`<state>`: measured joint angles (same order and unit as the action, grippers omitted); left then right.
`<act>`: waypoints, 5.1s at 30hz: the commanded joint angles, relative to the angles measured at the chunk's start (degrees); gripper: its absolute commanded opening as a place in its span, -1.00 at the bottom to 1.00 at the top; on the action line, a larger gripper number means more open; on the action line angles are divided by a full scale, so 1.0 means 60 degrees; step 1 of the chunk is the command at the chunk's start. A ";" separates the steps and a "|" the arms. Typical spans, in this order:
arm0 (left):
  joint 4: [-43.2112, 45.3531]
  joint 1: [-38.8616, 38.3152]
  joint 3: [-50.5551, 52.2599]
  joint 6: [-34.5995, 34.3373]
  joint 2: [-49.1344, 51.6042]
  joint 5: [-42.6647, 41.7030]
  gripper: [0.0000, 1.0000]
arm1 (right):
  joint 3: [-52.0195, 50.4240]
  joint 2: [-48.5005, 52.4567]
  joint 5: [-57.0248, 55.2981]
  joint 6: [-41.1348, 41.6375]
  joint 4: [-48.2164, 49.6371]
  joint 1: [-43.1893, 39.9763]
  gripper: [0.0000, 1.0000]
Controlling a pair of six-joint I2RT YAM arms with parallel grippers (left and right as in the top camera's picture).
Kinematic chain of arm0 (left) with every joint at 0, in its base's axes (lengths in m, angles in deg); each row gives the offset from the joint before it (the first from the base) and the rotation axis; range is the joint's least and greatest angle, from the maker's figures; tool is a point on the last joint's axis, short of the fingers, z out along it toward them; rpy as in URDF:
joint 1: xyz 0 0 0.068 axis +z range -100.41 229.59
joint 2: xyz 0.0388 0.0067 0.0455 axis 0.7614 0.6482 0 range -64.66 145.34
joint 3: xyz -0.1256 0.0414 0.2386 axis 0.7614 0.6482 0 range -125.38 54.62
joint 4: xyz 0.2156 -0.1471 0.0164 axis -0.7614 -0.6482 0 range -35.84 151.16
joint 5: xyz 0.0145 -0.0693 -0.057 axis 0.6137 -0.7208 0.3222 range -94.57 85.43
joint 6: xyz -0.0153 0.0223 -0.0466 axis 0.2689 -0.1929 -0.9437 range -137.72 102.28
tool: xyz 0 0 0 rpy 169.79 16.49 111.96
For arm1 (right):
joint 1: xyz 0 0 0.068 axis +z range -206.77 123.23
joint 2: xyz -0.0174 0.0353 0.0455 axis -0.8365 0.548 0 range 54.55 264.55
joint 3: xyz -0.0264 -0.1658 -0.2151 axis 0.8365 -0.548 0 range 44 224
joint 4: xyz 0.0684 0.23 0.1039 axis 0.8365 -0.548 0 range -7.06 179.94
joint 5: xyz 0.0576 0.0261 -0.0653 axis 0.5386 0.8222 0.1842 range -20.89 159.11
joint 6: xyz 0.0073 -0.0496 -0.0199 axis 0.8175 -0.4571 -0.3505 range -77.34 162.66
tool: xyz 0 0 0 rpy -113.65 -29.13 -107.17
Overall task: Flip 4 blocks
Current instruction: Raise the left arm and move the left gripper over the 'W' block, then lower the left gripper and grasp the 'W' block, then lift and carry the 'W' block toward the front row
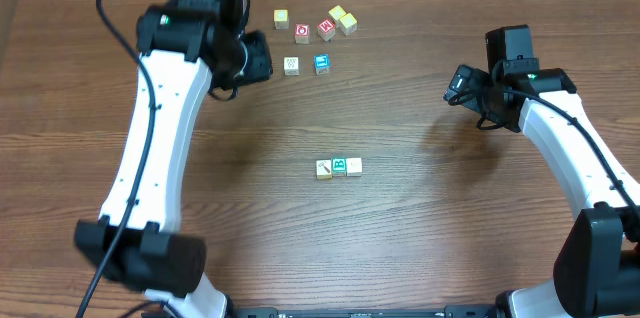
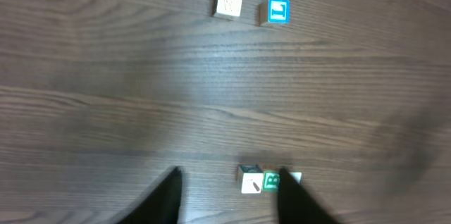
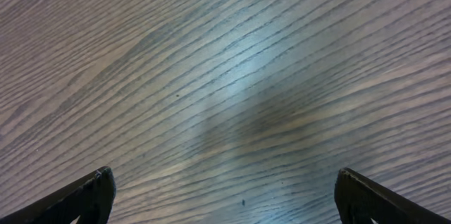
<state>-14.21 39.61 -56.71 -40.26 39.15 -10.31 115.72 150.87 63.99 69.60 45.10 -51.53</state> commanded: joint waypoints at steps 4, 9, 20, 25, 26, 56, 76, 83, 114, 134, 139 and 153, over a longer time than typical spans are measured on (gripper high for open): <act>0.0936 -0.0503 -0.1082 0.0047 0.2058 0.1249 0.36 | 0.0138 -0.0102 0.0018 -0.0036 0.0029 -0.0018 1.00; 0.1996 -0.0601 -0.1082 0.0040 0.2962 0.1126 0.11 | 0.0138 -0.0102 0.0018 -0.0036 0.0029 -0.0018 1.00; 0.3628 -0.0616 -0.1078 0.0036 0.4849 0.1457 0.18 | 0.0138 -0.0102 0.0018 -0.0036 0.0029 -0.0018 1.00; 0.3920 -0.0648 -0.1078 0.0036 0.5391 0.1490 0.16 | 0.0138 -0.0102 0.0018 -0.0036 0.0029 -0.0018 1.00; 0.3978 -0.0648 -0.1078 0.0040 0.5468 0.1486 0.15 | 0.0138 -0.0102 0.0018 -0.0036 0.0029 -0.0018 1.00; 0.4430 -0.0656 -0.1180 0.1260 0.5734 0.1515 -0.44 | 0.0138 -0.0102 0.0018 -0.0036 0.0029 -0.0018 1.00; 0.0732 -0.0805 -0.1402 0.0962 0.1945 0.1457 -0.49 | 0.0138 -0.0102 0.0018 -0.0036 0.0029 -0.0018 1.00; 0.0087 -0.0809 -0.1337 0.0962 0.1545 0.1443 -0.02 | 0.0138 -0.0102 0.0018 -0.0036 0.0029 -0.0018 1.00; 0.3974 -0.0838 -0.0831 0.1978 0.5748 0.2342 0.09 | 0.0138 -0.0102 0.0018 -0.0036 0.0029 -0.0018 1.00; 0.3785 -0.0841 -0.1297 0.1967 0.6036 0.2269 -0.55 | 0.0138 -0.0102 0.0018 -0.0036 0.0029 -0.0018 1.00; 0.3293 -0.0841 -0.1603 0.1945 0.5464 0.2266 -0.53 | 0.0138 -0.0102 0.0018 -0.0036 0.0029 -0.0018 1.00; -0.0619 -0.0841 -0.1676 0.0903 0.1268 0.1690 -0.67 | 0.0138 -0.0102 0.0018 -0.0036 0.0029 -0.0018 1.00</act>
<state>-14.34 34.94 -65.10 -32.35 54.41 1.60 115.72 150.87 64.25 69.62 45.08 -51.53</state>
